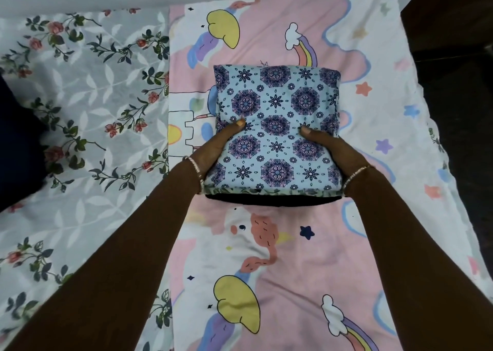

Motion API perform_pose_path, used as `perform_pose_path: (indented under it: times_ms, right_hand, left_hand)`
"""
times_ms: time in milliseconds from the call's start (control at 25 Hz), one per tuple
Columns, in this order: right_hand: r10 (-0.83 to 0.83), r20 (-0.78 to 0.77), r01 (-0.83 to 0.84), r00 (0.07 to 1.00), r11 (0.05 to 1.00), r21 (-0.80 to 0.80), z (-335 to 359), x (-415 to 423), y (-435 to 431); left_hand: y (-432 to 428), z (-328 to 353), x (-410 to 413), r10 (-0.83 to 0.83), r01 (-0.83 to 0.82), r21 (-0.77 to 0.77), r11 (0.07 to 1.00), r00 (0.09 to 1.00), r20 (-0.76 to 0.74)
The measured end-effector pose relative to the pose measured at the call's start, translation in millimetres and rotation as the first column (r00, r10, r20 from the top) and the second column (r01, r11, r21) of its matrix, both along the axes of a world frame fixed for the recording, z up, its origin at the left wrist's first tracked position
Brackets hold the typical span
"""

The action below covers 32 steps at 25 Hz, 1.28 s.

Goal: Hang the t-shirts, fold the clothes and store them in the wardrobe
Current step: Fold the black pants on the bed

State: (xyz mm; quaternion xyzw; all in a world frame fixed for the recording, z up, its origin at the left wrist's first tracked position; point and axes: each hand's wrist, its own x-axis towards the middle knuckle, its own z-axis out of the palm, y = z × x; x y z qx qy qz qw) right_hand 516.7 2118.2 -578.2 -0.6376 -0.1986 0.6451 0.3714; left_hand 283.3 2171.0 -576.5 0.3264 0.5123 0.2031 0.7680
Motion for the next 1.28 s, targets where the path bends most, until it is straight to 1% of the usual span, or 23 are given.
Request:
perform_pose_path:
  times_ms: [80,160,200,320,400,560,680,800,880,960,1120,1240,1280]
  right_hand:
    - [-0.028,-0.159,0.022,0.987,0.999,-0.035,5,-7,-15]
    - [-0.057,-0.261,0.040,0.964,0.997,-0.068,12,-21,-32]
    - [-0.067,-0.292,0.047,0.954,0.996,-0.076,16,-30,-40]
    - [-0.063,-0.380,0.054,0.923,0.998,-0.035,25,-53,-57]
    - [-0.044,-0.410,0.027,0.911,0.999,-0.046,36,-64,-67]
    - [0.008,-0.413,-0.025,0.911,0.999,-0.035,85,-90,-95]
    - [0.004,-0.414,-0.009,0.910,1.000,-0.010,130,-113,-116]
    - [0.019,-0.406,-0.006,0.914,0.999,0.032,186,-139,-126]
    - [0.042,-0.398,-0.013,0.917,0.997,0.075,224,-155,-132]
    - [0.042,-0.382,-0.002,0.923,0.994,0.105,259,-169,-136]
    - [0.054,-0.361,0.005,0.931,0.987,0.159,319,-192,-138]
    - [0.094,-0.348,-0.017,0.933,0.976,0.219,359,-208,-145]
    - [0.118,-0.338,-0.040,0.934,0.973,0.229,371,-213,-149]
  left_hand:
    - [-12,4,-13,0.034,-0.025,-0.098,0.995,0.995,0.091]
    - [-28,1,-30,0.073,-0.046,-0.187,0.981,0.988,0.138]
    - [-36,0,-38,0.087,-0.051,-0.218,0.975,0.983,0.160]
    - [-55,7,-60,0.132,-0.072,-0.267,0.961,0.968,0.213]
    - [-69,23,-75,0.153,-0.096,-0.277,0.956,0.969,0.192]
    - [-98,77,-110,0.144,-0.109,-0.232,0.967,0.980,0.139]
    - [-117,134,-131,0.143,-0.125,-0.185,0.975,0.986,0.083]
    - [-132,200,-153,0.059,-0.059,-0.010,0.998,0.997,-0.051]
    - [-141,243,-170,0.004,0.011,0.125,0.992,0.993,-0.115]
    - [-146,277,-184,-0.008,0.049,0.222,0.974,0.983,-0.184]
    - [-159,341,-209,-0.011,0.084,0.314,0.946,0.974,-0.228]
    - [-175,386,-224,0.063,-0.011,0.331,0.944,0.987,-0.146]
    - [-181,398,-229,0.092,-0.033,0.340,0.940,0.983,-0.158]
